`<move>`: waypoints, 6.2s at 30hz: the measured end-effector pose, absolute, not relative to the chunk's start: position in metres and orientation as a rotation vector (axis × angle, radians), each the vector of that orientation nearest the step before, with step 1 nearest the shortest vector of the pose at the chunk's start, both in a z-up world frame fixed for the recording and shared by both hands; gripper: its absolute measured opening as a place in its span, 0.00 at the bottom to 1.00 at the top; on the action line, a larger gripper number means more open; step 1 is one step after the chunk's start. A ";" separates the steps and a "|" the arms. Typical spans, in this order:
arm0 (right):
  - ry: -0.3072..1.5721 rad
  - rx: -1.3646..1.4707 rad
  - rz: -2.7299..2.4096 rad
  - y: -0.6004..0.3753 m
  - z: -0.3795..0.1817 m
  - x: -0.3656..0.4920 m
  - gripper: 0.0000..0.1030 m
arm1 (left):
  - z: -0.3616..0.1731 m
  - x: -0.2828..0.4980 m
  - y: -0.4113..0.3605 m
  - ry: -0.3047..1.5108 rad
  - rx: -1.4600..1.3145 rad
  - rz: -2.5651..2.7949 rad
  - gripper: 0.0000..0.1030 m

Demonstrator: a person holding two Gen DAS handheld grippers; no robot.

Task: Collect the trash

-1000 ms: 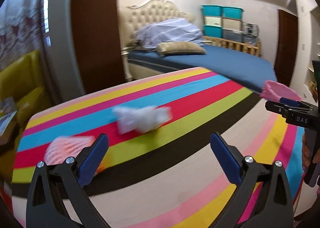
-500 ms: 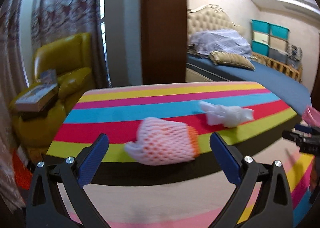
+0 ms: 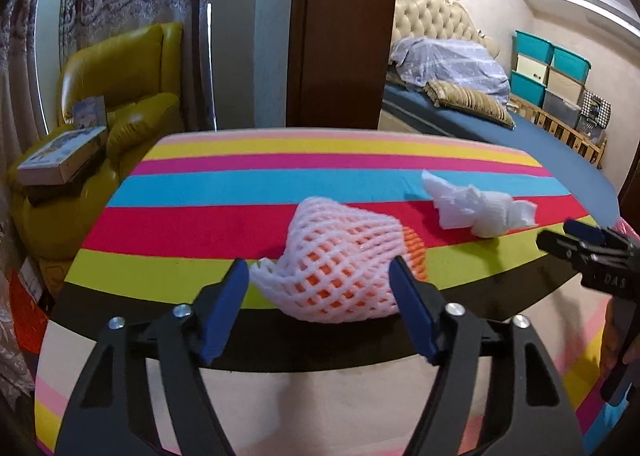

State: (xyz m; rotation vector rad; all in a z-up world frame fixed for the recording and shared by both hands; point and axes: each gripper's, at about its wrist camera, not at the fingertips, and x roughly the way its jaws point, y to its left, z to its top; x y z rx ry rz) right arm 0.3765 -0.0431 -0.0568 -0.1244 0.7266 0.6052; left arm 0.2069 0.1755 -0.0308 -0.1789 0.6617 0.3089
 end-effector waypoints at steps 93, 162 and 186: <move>0.506 0.288 -0.130 -0.490 -0.038 0.322 0.43 | 0.014 0.352 -0.284 0.537 0.159 -0.689 0.30; 0.546 0.128 -0.335 -0.368 0.022 0.215 0.83 | 0.037 0.278 -0.188 0.403 0.147 -0.587 0.96; 0.575 0.171 -0.340 -0.376 0.008 0.218 0.83 | 0.027 0.281 -0.192 0.437 0.160 -0.584 0.96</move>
